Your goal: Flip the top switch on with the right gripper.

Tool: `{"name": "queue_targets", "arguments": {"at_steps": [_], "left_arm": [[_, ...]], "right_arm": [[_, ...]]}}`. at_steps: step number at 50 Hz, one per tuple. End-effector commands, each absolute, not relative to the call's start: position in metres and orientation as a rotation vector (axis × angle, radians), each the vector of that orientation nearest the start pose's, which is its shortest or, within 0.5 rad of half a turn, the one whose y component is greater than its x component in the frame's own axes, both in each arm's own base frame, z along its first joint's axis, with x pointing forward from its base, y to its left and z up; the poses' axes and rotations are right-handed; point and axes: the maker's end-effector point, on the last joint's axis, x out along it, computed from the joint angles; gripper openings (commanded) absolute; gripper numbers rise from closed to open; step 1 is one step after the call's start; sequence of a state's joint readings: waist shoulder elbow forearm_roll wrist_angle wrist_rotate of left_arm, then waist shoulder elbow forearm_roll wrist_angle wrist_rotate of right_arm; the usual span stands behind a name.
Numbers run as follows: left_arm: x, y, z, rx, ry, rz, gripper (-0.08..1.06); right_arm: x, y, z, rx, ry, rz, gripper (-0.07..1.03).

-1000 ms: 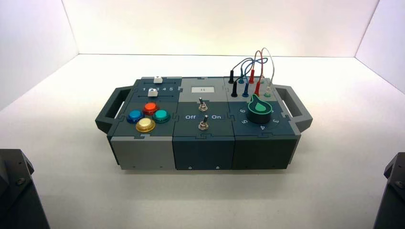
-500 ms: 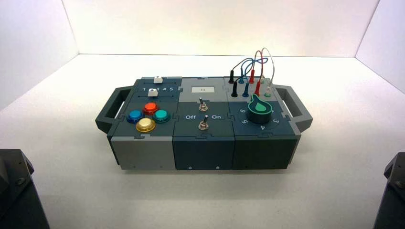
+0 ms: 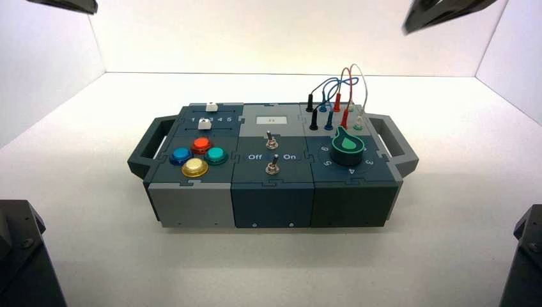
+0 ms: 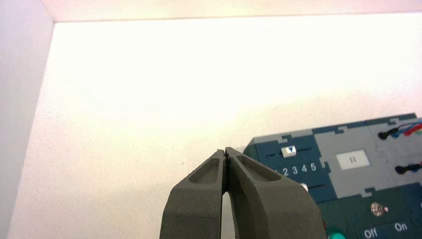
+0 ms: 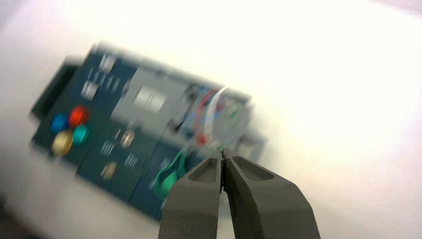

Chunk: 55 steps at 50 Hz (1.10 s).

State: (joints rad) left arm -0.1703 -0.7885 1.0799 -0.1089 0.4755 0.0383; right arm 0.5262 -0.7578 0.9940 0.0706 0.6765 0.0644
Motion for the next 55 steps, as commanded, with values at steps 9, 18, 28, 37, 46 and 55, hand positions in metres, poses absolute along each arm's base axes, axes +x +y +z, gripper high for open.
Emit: {"name": "queue_targets", "arguments": {"at_steps": [9, 18, 28, 37, 46, 55], "left_arm": [[0.246, -0.054, 0.178, -0.007, 0.797, -0.197, -0.03], [0.245, -0.054, 0.178, -0.007, 0.804, -0.197, -0.03], [0.246, -0.054, 0.178, -0.009, 0.806, -0.197, -0.03], [0.247, -0.055, 0.175, -0.008, 0.821, -0.196, -0.03], [0.248, -0.055, 0.167, -0.006, 0.858, -0.195, -0.03], [0.248, -0.056, 0.162, -0.003, 0.887, -0.198, -0.03]], "right_arm": [[0.196, 0.163, 0.192, -0.079, 1.052, 0.572, -0.03], [0.193, 0.176, 0.187, -0.051, 1.106, 0.601, -0.03], [0.188, 0.199, 0.168, -0.102, 1.194, 0.645, -0.03], [0.190, 0.223, 0.158, -0.153, 1.244, 0.680, -0.03], [0.197, 0.251, 0.156, -0.181, 1.264, 0.715, -0.03], [0.202, 0.273, 0.146, -0.207, 1.298, 0.733, -0.03]]}}
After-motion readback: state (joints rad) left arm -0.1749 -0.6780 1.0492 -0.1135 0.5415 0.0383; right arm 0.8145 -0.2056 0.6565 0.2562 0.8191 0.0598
